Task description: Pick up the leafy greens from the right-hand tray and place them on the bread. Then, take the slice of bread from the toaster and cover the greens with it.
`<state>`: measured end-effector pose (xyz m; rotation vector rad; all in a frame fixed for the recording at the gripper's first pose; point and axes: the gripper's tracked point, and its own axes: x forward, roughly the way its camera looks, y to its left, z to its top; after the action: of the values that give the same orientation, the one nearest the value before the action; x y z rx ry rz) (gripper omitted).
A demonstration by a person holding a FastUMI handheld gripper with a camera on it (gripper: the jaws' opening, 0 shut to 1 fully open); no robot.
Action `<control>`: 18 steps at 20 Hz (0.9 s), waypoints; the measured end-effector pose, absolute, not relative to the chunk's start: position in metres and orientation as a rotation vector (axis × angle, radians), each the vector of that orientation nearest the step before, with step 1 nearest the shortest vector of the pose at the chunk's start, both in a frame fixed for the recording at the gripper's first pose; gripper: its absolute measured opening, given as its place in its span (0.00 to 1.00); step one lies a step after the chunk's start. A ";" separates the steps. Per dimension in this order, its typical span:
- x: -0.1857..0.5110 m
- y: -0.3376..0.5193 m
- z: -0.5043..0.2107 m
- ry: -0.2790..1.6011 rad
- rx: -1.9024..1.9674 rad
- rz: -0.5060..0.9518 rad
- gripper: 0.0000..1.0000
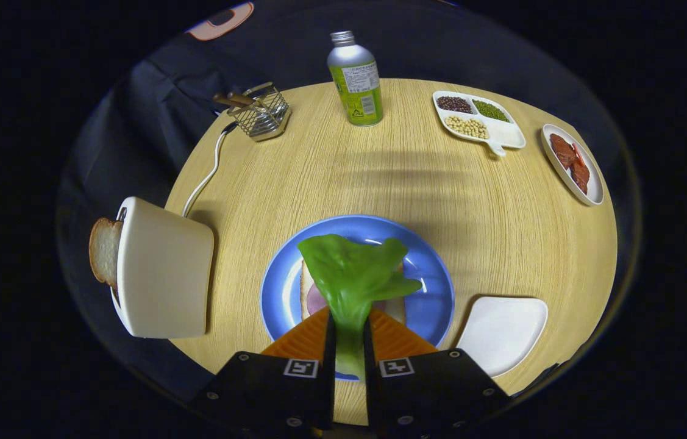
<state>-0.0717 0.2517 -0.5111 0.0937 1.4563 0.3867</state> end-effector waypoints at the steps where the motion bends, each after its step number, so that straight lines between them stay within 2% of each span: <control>1: -0.070 0.253 -0.511 1.450 0.086 0.380 0.25; 4: -0.063 0.251 -0.510 1.428 0.042 0.358 0.34; 7: -0.060 0.251 -0.506 1.418 0.009 0.337 0.49; 10: -0.059 0.251 -0.495 1.410 -0.020 0.322 0.57; 14: -0.047 0.266 -0.445 1.343 -0.018 0.336 0.65; 18: -0.039 0.299 -0.386 1.294 -0.013 0.389 0.80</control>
<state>-0.0386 0.2990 -0.3858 -0.0127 1.2945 0.3889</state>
